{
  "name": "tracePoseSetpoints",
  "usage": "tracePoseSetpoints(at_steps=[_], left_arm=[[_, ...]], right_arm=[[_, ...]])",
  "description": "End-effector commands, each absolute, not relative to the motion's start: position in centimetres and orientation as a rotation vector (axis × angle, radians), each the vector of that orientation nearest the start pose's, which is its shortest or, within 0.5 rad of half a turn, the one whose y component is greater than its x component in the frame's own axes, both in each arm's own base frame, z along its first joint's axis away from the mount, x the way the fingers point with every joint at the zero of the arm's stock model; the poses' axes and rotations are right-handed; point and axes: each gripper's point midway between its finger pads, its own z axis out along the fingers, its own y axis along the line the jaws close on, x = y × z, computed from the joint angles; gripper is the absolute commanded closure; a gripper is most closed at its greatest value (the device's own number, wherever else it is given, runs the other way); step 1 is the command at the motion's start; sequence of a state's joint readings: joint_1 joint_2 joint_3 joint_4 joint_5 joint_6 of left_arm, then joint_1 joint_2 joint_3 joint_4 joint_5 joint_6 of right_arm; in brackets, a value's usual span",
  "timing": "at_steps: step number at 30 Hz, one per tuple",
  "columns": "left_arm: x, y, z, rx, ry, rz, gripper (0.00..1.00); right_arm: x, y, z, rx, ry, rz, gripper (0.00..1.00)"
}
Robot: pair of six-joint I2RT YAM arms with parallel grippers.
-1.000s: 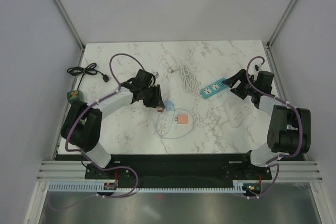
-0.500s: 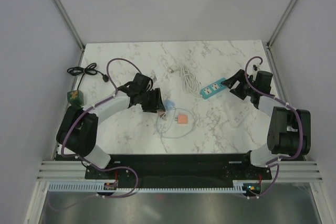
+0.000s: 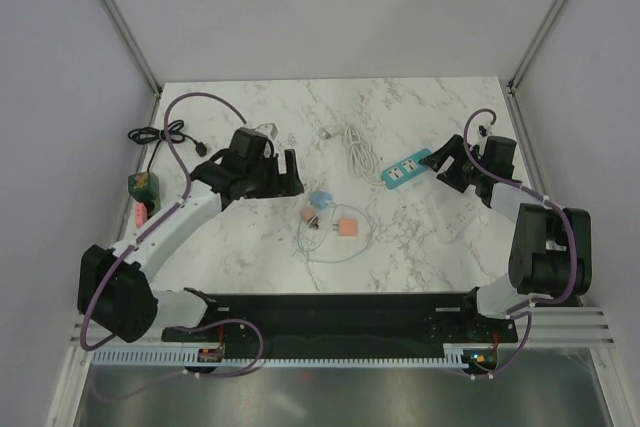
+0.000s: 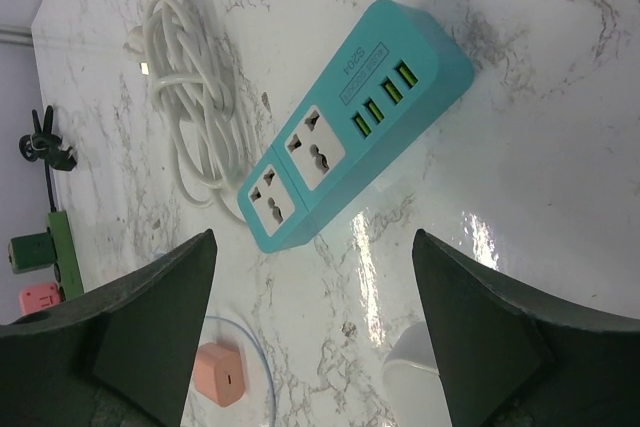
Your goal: Pull the plug off the socket
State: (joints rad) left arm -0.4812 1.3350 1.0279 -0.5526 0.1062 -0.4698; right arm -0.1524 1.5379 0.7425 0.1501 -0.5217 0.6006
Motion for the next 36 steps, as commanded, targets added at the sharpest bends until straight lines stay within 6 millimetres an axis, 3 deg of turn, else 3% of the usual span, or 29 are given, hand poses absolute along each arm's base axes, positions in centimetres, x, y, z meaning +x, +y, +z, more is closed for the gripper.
tracePoseSetpoints(at_steps=[1, 4, 9, 14, 17, 21, 29, 36], left_arm=[[29.5, -15.4, 16.7, 0.026, 2.429, -0.346, 0.03], [29.3, -12.7, 16.7, -0.07, 2.429, -0.236, 0.02], [27.7, -6.9, 14.7, -0.305, 2.52, -0.02, 0.0], [25.5, -2.7, 12.7, -0.587, 2.566, 0.123, 0.0], [24.1, -0.4, 11.7, -0.753, 2.553, 0.2, 0.0], [22.0, 3.1, 12.2, -0.985, 2.426, 0.285, 0.0], [20.3, 6.3, 14.2, -1.226, 2.218, 0.249, 0.0], [19.9, 10.4, 13.9, -1.492, 2.132, 0.309, 0.0]], right_arm=[[39.5, 4.9, 10.3, 0.481, 2.136, 0.802, 0.12], [39.5, 5.1, 10.3, 0.478, 2.136, 0.805, 0.12], [39.4, 5.6, 10.3, 0.47, 2.139, 0.823, 0.12], [39.5, 5.9, 10.7, 0.465, 2.128, 0.837, 0.12], [39.5, 6.2, 10.8, 0.463, 2.123, 0.853, 0.12], [39.4, 6.9, 11.1, 0.448, 2.119, 0.875, 0.12], [39.3, 7.2, 11.1, 0.446, 2.119, 0.876, 0.12], [39.3, 7.5, 11.1, 0.436, 2.123, 0.883, 0.12]])
